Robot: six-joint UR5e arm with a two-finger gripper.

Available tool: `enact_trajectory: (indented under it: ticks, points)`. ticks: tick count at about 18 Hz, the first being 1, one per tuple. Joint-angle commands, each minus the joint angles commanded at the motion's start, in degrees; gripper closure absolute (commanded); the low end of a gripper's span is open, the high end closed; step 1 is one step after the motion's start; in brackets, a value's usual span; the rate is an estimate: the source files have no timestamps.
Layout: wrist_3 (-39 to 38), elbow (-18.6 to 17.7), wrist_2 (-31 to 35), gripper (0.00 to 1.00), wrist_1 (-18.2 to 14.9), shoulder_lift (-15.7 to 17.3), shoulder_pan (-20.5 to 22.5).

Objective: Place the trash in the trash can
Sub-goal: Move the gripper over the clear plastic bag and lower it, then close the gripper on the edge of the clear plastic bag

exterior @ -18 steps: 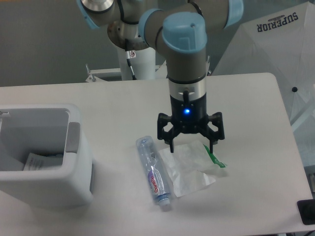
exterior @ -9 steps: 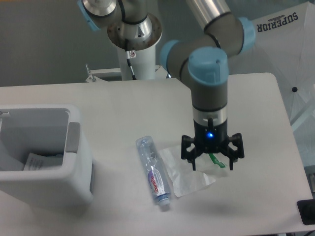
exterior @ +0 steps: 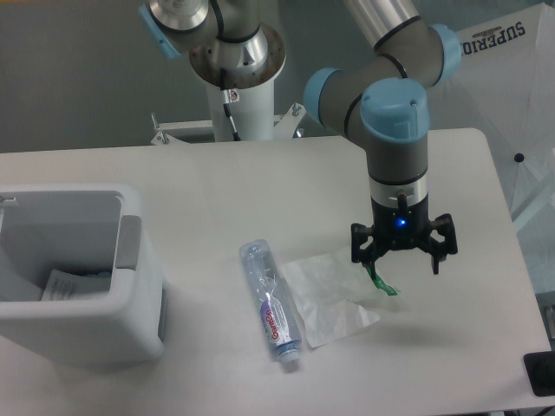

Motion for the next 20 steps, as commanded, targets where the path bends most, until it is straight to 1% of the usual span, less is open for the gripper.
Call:
enact_trajectory:
  ticks: [3,6,11,12,15,17,20]
  points:
    - [0.0,0.4,-0.3,0.00,-0.1,-2.3,0.3]
    - [-2.9,0.7,-0.3,0.00,-0.8,-4.0,0.2]
    - [-18.5,0.3,-0.4,0.00,-0.7,-6.0,0.4]
    - [-22.3,0.3,-0.5,0.00,-0.7,-6.1,0.4]
    - [-36.8,0.6,-0.5,0.00,-0.6,-6.6,0.3]
    - [-42.6,0.4,-0.3,0.00,-0.1,-6.8,0.2]
    - [-55.5,2.9,0.4,0.00,0.0,-8.3,0.2]
